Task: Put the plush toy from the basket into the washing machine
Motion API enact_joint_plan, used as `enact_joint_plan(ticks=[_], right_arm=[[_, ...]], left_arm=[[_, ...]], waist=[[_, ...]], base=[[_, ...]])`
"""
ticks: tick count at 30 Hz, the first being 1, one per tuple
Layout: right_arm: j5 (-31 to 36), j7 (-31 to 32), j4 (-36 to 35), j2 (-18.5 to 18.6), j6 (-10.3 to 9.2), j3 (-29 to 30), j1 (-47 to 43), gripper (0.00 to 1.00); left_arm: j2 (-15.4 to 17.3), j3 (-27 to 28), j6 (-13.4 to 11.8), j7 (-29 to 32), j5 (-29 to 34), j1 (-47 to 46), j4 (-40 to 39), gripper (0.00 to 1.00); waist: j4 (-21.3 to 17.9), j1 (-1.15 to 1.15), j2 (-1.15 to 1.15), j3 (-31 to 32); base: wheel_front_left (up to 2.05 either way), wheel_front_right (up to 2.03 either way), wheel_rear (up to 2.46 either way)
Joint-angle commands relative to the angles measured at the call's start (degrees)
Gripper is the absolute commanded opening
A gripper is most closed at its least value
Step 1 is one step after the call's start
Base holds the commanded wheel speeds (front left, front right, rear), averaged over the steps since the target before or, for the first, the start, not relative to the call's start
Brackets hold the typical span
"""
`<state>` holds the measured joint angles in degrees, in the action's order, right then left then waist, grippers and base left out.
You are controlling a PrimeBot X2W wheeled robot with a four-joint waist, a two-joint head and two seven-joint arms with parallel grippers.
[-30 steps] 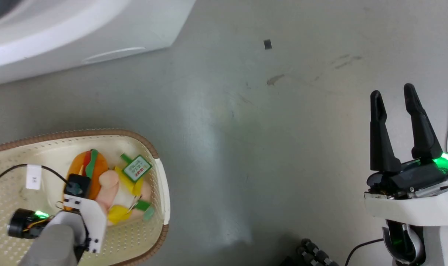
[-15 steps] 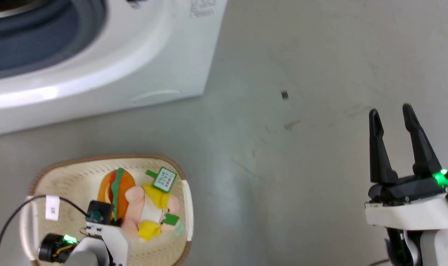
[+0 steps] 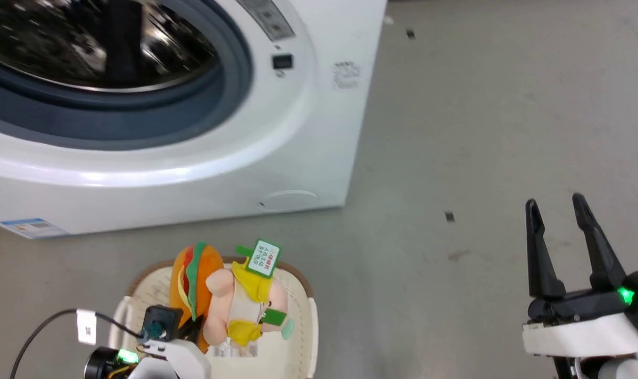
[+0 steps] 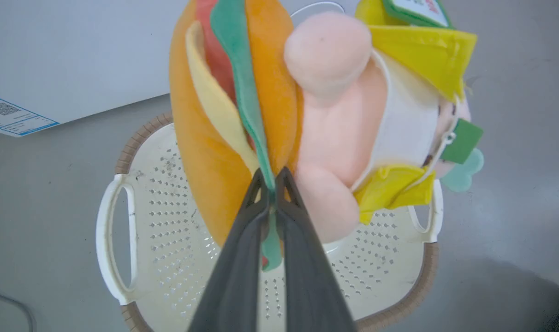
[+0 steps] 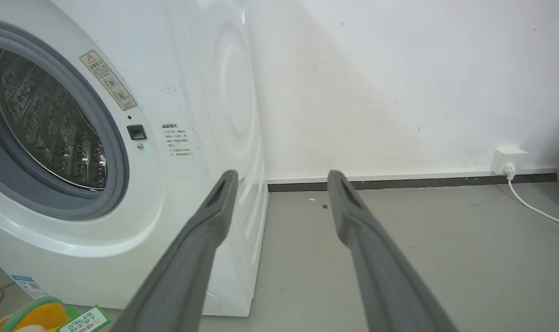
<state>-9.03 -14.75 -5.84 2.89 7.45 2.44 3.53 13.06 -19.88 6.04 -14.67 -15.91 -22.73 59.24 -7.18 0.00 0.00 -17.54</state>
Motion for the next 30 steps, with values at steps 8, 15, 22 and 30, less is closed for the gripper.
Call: enact_joint_plan(ticks=[8, 15, 22, 30], right_arm=[[0.3, -0.2, 0.5, 0.0, 0.03, 0.3, -3.5, 1.00], [0.7, -0.2, 0.2, 0.0, 0.03, 0.0, -4.7, 1.00], [0.6, -0.2, -0.6, 0.0, 0.03, 0.0, -4.2, 1.00], [0.1, -0.2, -2.8, 0.0, 0.03, -1.1, -1.3, 1.00]], left_arm=[[0.2, 2.6, -2.1, -0.3, 0.2, 7.6, -13.6, 0.00], [0.3, 5.8, -3.7, -0.3, 0.7, 11.3, -26.5, 0.00], [1.0, 9.3, -4.2, -0.3, 0.7, 11.2, -38.0, 0.00], [4.5, 13.9, -3.5, 1.1, -1.9, 3.0, -43.1, 0.00]], waist=[[4.6, 0.00, 0.00, 7.4], [5.6, 0.00, 0.00, 9.0], [5.4, 0.00, 0.00, 8.0], [3.0, 0.00, 0.00, 1.8]], base=[[0.00, 0.00, 0.00], [0.00, 0.00, 0.00], [0.00, 0.00, 0.00], [0.00, 0.00, 0.00]])
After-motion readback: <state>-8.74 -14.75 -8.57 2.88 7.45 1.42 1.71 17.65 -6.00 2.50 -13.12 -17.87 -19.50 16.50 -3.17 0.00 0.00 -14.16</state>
